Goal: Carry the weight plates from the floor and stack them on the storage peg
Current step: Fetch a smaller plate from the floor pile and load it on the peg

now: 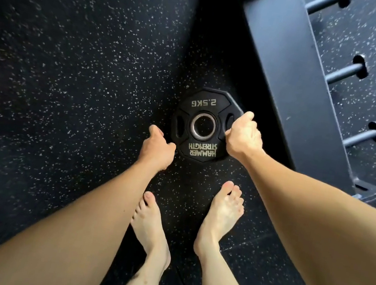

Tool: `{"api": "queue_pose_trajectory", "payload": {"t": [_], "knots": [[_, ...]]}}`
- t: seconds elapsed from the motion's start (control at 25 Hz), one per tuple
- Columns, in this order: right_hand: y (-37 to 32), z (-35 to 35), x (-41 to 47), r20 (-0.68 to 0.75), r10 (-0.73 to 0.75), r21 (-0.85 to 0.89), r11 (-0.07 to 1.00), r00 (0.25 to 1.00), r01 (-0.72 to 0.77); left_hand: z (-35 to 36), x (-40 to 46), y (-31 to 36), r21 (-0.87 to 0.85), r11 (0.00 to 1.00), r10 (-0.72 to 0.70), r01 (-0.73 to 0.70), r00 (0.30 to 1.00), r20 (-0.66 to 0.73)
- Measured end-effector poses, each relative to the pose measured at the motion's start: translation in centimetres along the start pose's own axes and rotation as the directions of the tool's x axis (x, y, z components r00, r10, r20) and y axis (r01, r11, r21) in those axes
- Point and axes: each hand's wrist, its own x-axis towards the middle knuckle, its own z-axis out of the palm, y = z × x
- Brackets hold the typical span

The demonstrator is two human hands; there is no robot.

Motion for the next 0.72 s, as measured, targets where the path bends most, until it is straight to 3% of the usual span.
{"api": "queue_pose_trajectory", "payload": {"t": [0.2,0.4,0.56,0.72], "knots": [[2.6,1.4,1.8,0.04,-0.072,-0.006,0.997,0.997,0.072,2.6,4.4,0.5,-0.01,0.997,0.078,-0.078,0.996,-0.04],[4.0,2.3,2.7,0.097,-0.07,0.019,0.997,0.993,0.068,4.1,6.9,1.5,0.219,0.964,0.177,-0.154,0.98,-0.089],[3.9,2.1,1.8,0.093,-0.06,0.021,0.998,0.994,0.058,3.2,5.8,1.7,0.296,0.937,0.219,-0.185,0.972,-0.086],[2.7,-0.5,-2.5,0.099,-0.051,0.059,0.997,0.994,0.045,-0.8,1.2,1.6,0.197,0.963,0.197,-0.184,0.979,-0.051]]}}
